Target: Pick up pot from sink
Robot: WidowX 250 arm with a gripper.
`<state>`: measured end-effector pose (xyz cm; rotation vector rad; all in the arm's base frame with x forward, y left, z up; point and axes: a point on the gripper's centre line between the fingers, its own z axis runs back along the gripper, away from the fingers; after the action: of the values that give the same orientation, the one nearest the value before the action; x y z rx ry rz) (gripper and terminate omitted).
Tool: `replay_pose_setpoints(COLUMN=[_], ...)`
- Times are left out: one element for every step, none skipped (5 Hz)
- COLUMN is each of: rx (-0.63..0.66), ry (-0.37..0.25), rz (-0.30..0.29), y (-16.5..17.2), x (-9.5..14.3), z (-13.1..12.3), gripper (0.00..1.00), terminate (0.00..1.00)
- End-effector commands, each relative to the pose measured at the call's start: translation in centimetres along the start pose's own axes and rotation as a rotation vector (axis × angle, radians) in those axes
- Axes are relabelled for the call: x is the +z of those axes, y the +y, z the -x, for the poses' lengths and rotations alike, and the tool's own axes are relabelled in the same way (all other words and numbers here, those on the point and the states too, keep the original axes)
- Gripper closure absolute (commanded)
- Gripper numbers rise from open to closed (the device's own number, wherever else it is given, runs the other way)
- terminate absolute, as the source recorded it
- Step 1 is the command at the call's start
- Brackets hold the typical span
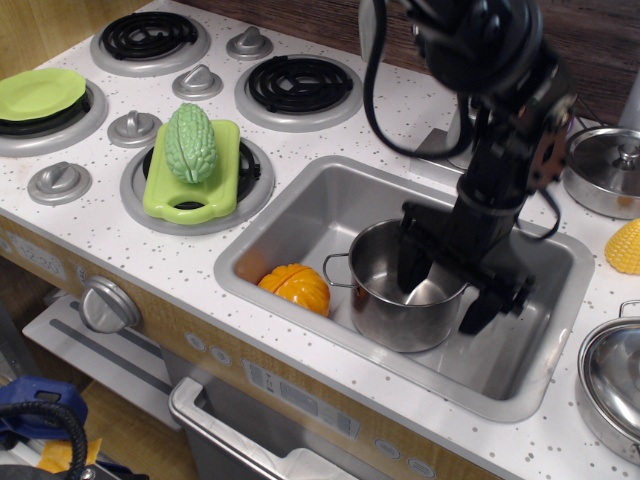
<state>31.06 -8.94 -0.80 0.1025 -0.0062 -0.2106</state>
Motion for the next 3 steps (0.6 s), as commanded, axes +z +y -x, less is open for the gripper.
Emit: replay_pose_setpoints(rx=[-0.007, -0.011, 0.019], ry=[-0.077, -0.112, -0.121], rz=[0.014, 0.086, 0.206], y=[0.2, 0.9, 1.3], x=[0.0, -1.5, -2.5], z=[-1.0, -1.1, -0.9], gripper=[0.0, 0.0, 0.0], terminate=[0.0, 0.0, 0.0])
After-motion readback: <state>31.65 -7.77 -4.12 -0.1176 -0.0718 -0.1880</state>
